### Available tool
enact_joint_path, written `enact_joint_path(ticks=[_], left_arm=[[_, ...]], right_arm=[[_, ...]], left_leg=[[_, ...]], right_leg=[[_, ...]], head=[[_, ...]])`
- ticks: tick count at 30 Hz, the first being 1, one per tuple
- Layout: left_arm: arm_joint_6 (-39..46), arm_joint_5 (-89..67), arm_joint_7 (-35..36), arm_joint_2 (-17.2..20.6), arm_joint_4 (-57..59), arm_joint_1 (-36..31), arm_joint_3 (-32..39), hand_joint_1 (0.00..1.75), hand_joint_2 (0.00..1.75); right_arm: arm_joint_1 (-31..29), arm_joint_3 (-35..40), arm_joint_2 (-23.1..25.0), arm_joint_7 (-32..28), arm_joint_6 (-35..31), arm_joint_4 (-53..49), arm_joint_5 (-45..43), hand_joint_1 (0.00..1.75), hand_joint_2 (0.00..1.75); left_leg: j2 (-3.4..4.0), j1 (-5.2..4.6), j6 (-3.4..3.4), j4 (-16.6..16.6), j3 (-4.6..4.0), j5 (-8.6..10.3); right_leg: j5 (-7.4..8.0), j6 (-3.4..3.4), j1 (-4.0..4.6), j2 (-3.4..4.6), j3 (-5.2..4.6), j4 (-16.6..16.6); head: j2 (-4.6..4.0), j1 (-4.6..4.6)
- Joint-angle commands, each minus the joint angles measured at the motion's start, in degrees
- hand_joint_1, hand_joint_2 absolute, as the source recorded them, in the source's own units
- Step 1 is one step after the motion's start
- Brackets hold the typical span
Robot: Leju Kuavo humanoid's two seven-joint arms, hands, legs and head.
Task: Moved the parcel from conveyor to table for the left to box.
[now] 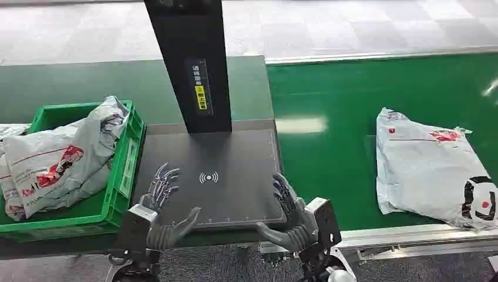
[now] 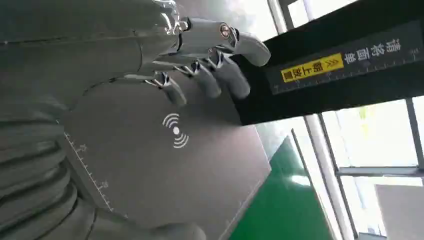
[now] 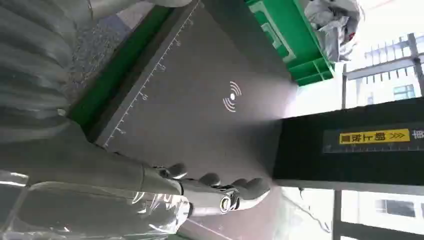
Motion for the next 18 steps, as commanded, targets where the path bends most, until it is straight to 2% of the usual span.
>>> enact_joint_path(ticks=[1, 3, 4, 8, 10, 12, 13, 15, 18], left_arm=[[-0.5, 0.4, 0.2, -0.4, 1.2, -0.4, 0.4, 0.00, 1.75], [-1.3, 0.4, 0.1, -0.3, 0.9, -0.1, 0.6, 0.00, 1.75], [-1.4, 0.4, 0.0, -0.3, 1.0, 0.0, 0.7, 0.00, 1.75], [-1.3, 0.9, -0.7, -1.0, 1.3, -0.1, 2.1, 0.00, 1.75], [-1.1, 1.0, -1.0, -0.9, 1.8, -0.4, 2.3, 0.00, 1.75], [-1.0, 1.4, -1.5, -0.8, 2.1, -0.4, 2.3, 0.00, 1.75], [-1.2, 1.7, -1.6, -0.8, 2.3, -0.4, 2.4, 0.00, 1.75], [0.1, 2.4, -2.4, -0.6, 3.0, -0.3, 2.5, 0.00, 1.75], [1.0, 3.0, -3.0, -0.1, 3.9, -0.7, 2.8, 0.00, 1.75]], right_arm=[[1.9, -9.8, -3.3, 2.3, -8.7, -7.9, 12.8, 0.00, 1.75], [0.8, -16.3, -4.6, 3.2, -12.4, -9.9, 19.4, 0.00, 1.75], [0.4, -18.9, -5.0, 3.5, -10.3, -10.6, 19.3, 0.00, 1.75], [-5.5, -28.7, -9.7, 5.9, -9.9, -6.8, 26.8, 0.00, 1.75], [-10.7, -31.8, -14.3, 8.1, -11.2, 0.4, 31.1, 0.00, 1.75], [-14.3, -32.6, -18.8, 11.2, -15.0, 7.1, 40.6, 0.00, 1.75], [-16.1, -33.2, -20.3, 10.0, -15.0, 10.3, 39.9, 0.00, 1.75], [-25.3, -34.1, -25.4, 13.7, -16.3, 25.4, 44.3, 0.00, 1.75], [-36.1, -32.4, -28.8, 13.0, -16.8, 40.5, 45.3, 0.00, 1.75]], left_leg=[[-0.20, 0.03, -0.01, -0.1, 0.22, -0.03], [-0.14, 0.00, 0.01, 0.0, 0.14, -0.02], [-0.09, -0.04, 0.02, 0.0, 0.06, 0.00], [-0.11, -0.05, 0.04, 0.0, 0.08, 0.01], [-0.02, -0.01, 0.05, -0.1, 0.23, -0.01], [0.03, -0.05, 0.06, 0.0, 0.10, 0.01], [0.02, -0.04, 0.08, -0.1, 0.17, 0.04], [0.13, -0.03, 0.09, -0.1, 0.21, 0.03], [0.41, -0.06, 0.13, -0.1, 0.29, 0.05]], right_leg=[[-0.07, -0.11, 0.04, -0.16, 0.30, -0.1], [-0.05, -0.07, 0.00, -0.11, 0.22, -0.1], [-0.03, -0.03, -0.04, -0.07, 0.10, 0.0], [0.01, -0.03, -0.05, -0.08, 0.17, -0.1], [0.07, -0.07, 0.00, 0.03, 0.32, -0.2], [0.11, 0.01, -0.04, 0.07, 0.15, -0.1], [0.16, 0.02, -0.04, 0.06, 0.27, -0.2], [0.22, 0.08, -0.03, 0.17, 0.26, -0.2], [0.35, 0.10, -0.05, 0.46, 0.29, -0.3]], head=[[0.00, 0.00], [0.00, 0.00], [0.00, 0.00], [0.00, 0.00], [0.00, 0.00], [0.00, 0.00], [0.00, 0.00], [0.00, 0.00], [0.00, 0.02]])
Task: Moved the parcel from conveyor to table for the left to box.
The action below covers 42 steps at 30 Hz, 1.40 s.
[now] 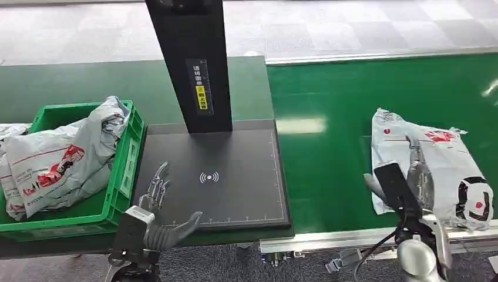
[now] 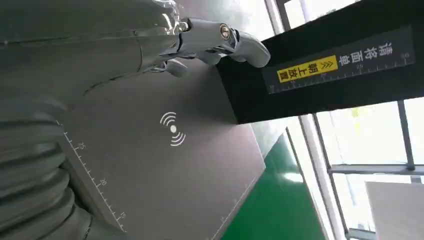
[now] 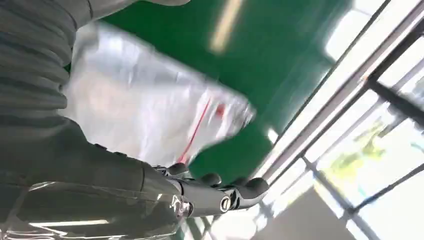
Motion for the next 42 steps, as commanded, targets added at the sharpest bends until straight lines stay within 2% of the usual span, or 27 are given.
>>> enact_joint_path(ticks=[1, 2, 8, 11, 12, 15, 20, 22, 28, 33, 36, 38, 42], left_arm=[[1.9, 1.9, -1.6, 0.6, 4.3, -1.4, 1.9, 0.00, 1.75], [2.0, 2.3, -2.0, 0.7, 4.7, -1.6, 2.0, 0.00, 1.75], [2.2, 2.8, -2.2, 0.9, 4.0, -1.3, 1.9, 0.00, 1.75], [2.6, 2.8, -2.2, 1.0, 3.3, -0.6, 1.4, 0.00, 1.75], [2.9, 2.7, -2.2, 1.0, 3.4, -0.6, 1.2, 0.00, 1.75], [2.7, 3.1, -2.3, 1.0, 3.9, -0.8, 1.2, 0.00, 1.75], [2.3, 3.1, -2.2, 1.5, 4.4, -1.5, 0.8, 0.00, 1.75], [3.0, 3.2, -2.2, 2.0, 3.4, -0.8, 0.9, 0.00, 1.75], [3.6, 4.1, -1.7, 2.2, 1.4, 0.8, 1.8, 0.00, 1.75], [2.8, 4.0, -1.3, 1.8, 2.4, 0.0, 1.3, 0.00, 1.75], [2.4, 3.5, -1.2, 1.6, 3.4, -0.9, 0.9, 0.00, 1.75], [1.9, 3.3, -0.8, 1.6, 4.3, -2.0, 0.7, 0.00, 1.75], [1.4, 3.2, -0.5, 1.6, 4.9, -3.1, 0.7, 0.00, 1.75]], right_arm=[[-29.3, -4.2, -15.1, 2.6, -2.0, 45.4, 6.2, 0.00, 1.75], [-31.1, -4.1, -15.1, 2.6, -1.9, 47.5, 6.1, 0.00, 1.75], [-36.2, -0.8, -16.4, 3.5, -2.8, 51.7, 7.5, 0.00, 1.75], [-40.6, 3.8, -17.8, 5.5, -3.3, 55.9, 11.4, 0.00, 1.75], [-42.5, 7.5, -17.8, 6.6, -3.2, 58.9, 15.4, 0.00, 1.75], [-44.3, 11.9, -15.2, 7.7, -0.1, 62.9, 19.4, 0.00, 1.75], [-40.9, 13.9, -11.6, 9.6, -1.2, 63.2, 21.1, 0.00, 1.75], [-40.9, 15.3, -11.9, 13.6, -0.4, 64.7, 23.7, 0.00, 1.75], [-44.0, 14.3, -13.0, 17.2, 2.3, 68.2, 24.2, 0.00, 1.75], [-42.3, 12.9, -14.6, 19.4, 4.2, 69.3, 23.7, 0.00, 1.75], [-40.8, 11.7, -15.6, 22.0, 7.6, 70.3, 23.5, 0.00, 1.75], [-39.5, 10.7, -16.5, 24.7, 13.1, 71.3, 23.5, 0.00, 1.75], [-38.6, 9.9, -16.3, 25.4, 15.2, 72.2, 23.2, 0.00, 1.75]], left_leg=[[0.33, 0.00, 0.03, -0.1, 0.19, 0.00], [0.49, 0.00, 0.02, -0.1, 0.26, 0.01], [0.20, 0.01, 0.01, -0.1, 0.29, 0.08], [0.29, -0.04, 0.04, 0.0, 0.15, 0.02], [0.35, -0.04, 0.02, -0.1, 0.23, 0.00], [0.41, 0.00, 0.03, -0.1, 0.20, 0.03], [0.33, 0.09, 0.00, -0.2, 0.30, 0.10], [0.15, 0.09, -0.01, -0.2, 0.29, 0.10], [0.06, 0.03, 0.00, -0.1, 0.13, 0.05], [-0.06, 0.04, 0.01, -0.1, 0.10, 0.09], [-0.23, 0.03, 0.03, -0.1, 0.00, 0.12], [-0.26, 0.05, 0.00, -0.1, 0.16, 0.12], [-0.29, 0.05, 0.02, -0.1, 0.09, 0.13]], right_leg=[[0.16, -0.03, 0.01, 0.36, 0.13, -0.1], [0.24, -0.08, 0.02, 0.53, 0.15, -0.2], [0.16, -0.15, 0.04, 0.24, 0.21, -0.2], [0.12, -0.10, 0.00, 0.31, 0.02, 0.0], [0.12, -0.13, 0.00, 0.39, 0.07, 0.0], [0.18, -0.11, 0.03, 0.46, 0.05, -0.1], [0.22, -0.17, 0.12, 0.36, 0.20, -0.2], [0.18, -0.16, 0.12, 0.15, 0.25, -0.2], [0.08, -0.14, 0.05, 0.07, 0.09, -0.1], [0.09, -0.15, 0.06, -0.05, 0.12, -0.1], [0.06, -0.09, 0.04, -0.22, 0.06, -0.1], [0.06, -0.16, 0.07, -0.24, 0.22, -0.2], [0.06, -0.12, 0.07, -0.28, 0.16, -0.1]], head=[[0.00, 0.00], [0.00, 0.00], [0.00, -0.02], [0.00, 0.00], [0.00, -0.02], [0.00, 0.00], [0.00, 0.02], [0.00, 0.00], [0.00, 0.00], [0.00, 0.00], [0.00, 0.00], [0.00, 0.00], [0.00, 0.00]])
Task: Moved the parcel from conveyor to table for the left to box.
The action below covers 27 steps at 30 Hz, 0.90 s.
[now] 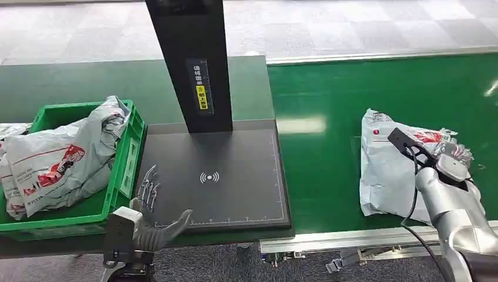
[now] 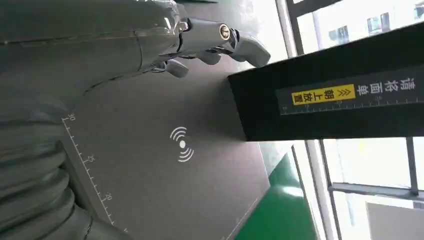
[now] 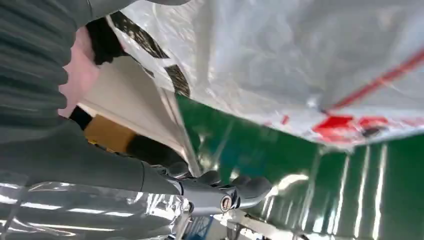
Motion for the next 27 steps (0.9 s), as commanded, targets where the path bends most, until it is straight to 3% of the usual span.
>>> enact_joint_path(ticks=[1, 9, 17, 27], left_arm=[[-1.2, -0.4, 1.2, 0.9, 3.7, -3.6, -0.7, 0.00, 1.75], [-2.7, -1.5, 2.6, 0.6, 2.4, -3.3, -1.3, 0.00, 1.75], [-3.4, -2.4, 3.4, 0.8, 1.9, -3.1, -1.1, 0.00, 1.75], [-3.5, -3.2, 4.1, 0.7, 0.8, -2.4, -1.0, 0.00, 1.75]], right_arm=[[1.0, -3.3, 0.1, 2.2, 6.5, 6.8, -1.0, 0.00, 1.75], [3.4, -5.5, 1.6, 0.7, 8.6, 6.0, -1.7, 0.00, 1.75], [8.6, -9.0, 4.3, -5.6, 9.0, 3.1, -5.3, 0.00, 1.75], [11.9, -9.3, 6.1, -9.0, 9.1, 0.5, -6.9, 0.00, 1.75]], left_leg=[[-0.14, 0.06, -0.06, -0.2, 0.28, 0.02], [-0.01, 0.07, -0.06, -0.2, 0.28, 0.00], [0.06, 0.10, -0.07, -0.2, 0.31, -0.03], [0.06, 0.15, -0.06, -0.1, 0.29, -0.01]], right_leg=[[-0.01, -0.14, 0.07, -0.10, 0.33, -0.2], [0.02, -0.15, 0.09, 0.03, 0.30, -0.2], [0.02, -0.15, 0.11, 0.10, 0.33, -0.2], [0.04, -0.12, 0.16, 0.11, 0.32, -0.2]], head=[[0.00, 0.00], [0.00, 0.00], [0.00, 0.00], [0.00, 0.00]])
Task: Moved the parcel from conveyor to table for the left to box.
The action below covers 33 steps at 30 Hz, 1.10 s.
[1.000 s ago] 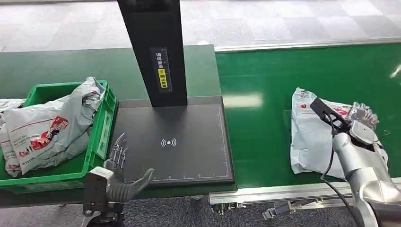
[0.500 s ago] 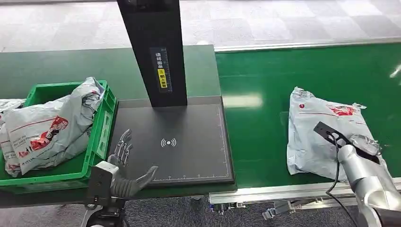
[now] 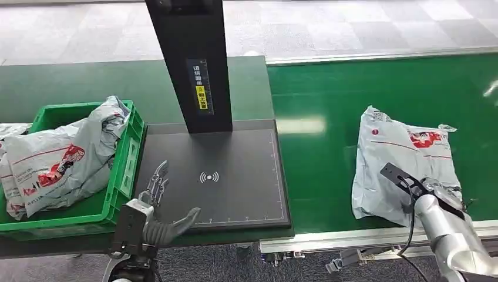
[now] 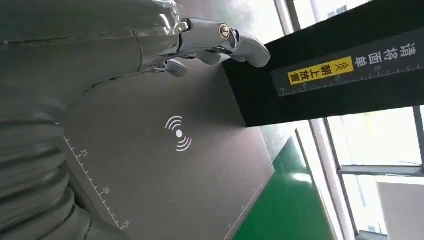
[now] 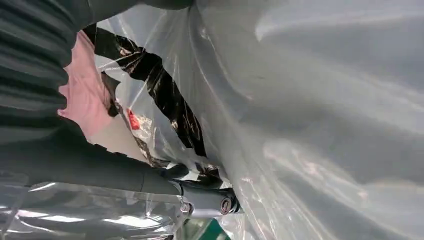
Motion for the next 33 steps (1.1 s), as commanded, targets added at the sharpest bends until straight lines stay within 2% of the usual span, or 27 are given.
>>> enact_joint_path(ticks=[1, 4, 5, 9, 10, 25, 32, 33], left_arm=[[-0.1, -0.8, 1.0, 0.7, 0.2, -0.2, -0.6, 0.00, 1.75], [0.0, -1.0, 1.2, 0.8, -0.1, 0.0, -0.6, 0.00, 1.75], [0.1, -1.0, 1.2, 0.8, -0.4, 0.2, -0.6, 0.00, 1.75], [0.1, -1.0, 1.2, 0.8, -0.4, 0.2, -0.6, 0.00, 1.75], [0.1, -1.0, 1.2, 0.8, -0.4, 0.2, -0.6, 0.00, 1.75], [0.2, -1.3, 1.1, 0.5, -0.9, 0.4, 0.1, 0.00, 1.75], [1.3, -1.4, 0.6, 0.4, -2.6, 2.2, 0.8, 0.00, 1.75], [1.6, -1.3, 0.4, 0.7, -2.8, 2.5, 0.8, 0.00, 1.75]], right_arm=[[4.4, -3.0, 4.4, -2.7, 0.5, -2.3, -1.4, 0.00, 1.75], [4.8, -2.5, 4.4, -3.6, 0.4, -3.7, -1.8, 0.00, 1.75], [4.6, -2.1, 4.5, -3.6, 0.2, -4.3, -1.8, 0.70, 1.75], [4.1, -1.8, 4.7, -3.6, 0.1, -4.5, -1.8, 0.70, 1.75], [4.1, -1.8, 4.7, -3.6, 0.1, -4.5, -1.8, 1.75, 1.75], [2.6, -0.4, 5.5, -4.4, -1.2, -5.5, -3.2, 1.75, 1.75], [1.2, -3.2, 8.3, -9.0, -9.3, -10.1, -8.1, 1.75, 1.75], [1.8, -5.9, 9.3, -13.0, -12.8, -13.4, -12.4, 1.75, 1.75]], left_leg=[[0.08, 0.11, -0.06, -0.1, 0.25, 0.00], [0.08, 0.12, -0.06, -0.2, 0.34, 0.00], [0.09, 0.10, -0.05, -0.1, 0.28, -0.02], [0.18, 0.07, -0.06, -0.1, 0.29, -0.01], [0.19, 0.08, -0.06, -0.1, 0.31, 0.00], [0.21, 0.10, -0.07, -0.1, 0.45, 0.00], [0.38, 0.07, -0.08, -0.1, 0.42, -0.03], [0.32, 0.04, -0.06, 0.0, 0.34, -0.04]], right_leg=[[0.06, -0.14, 0.11, 0.11, 0.25, -0.2], [0.05, -0.15, 0.12, 0.12, 0.34, -0.2], [0.04, -0.10, 0.10, 0.12, 0.27, -0.1], [0.06, -0.12, 0.07, 0.22, 0.24, -0.1], [0.08, -0.13, 0.08, 0.23, 0.26, -0.1], [0.09, -0.18, 0.10, 0.25, 0.41, -0.2], [0.10, -0.18, 0.07, 0.43, 0.32, -0.1], [0.07, -0.12, 0.04, 0.35, 0.26, 0.0]], head=[[0.00, 0.00], [0.00, 0.00], [0.00, 0.00], [0.00, 0.00], [0.00, 0.00], [0.00, 0.00], [0.00, 0.00], [0.00, 0.02]])
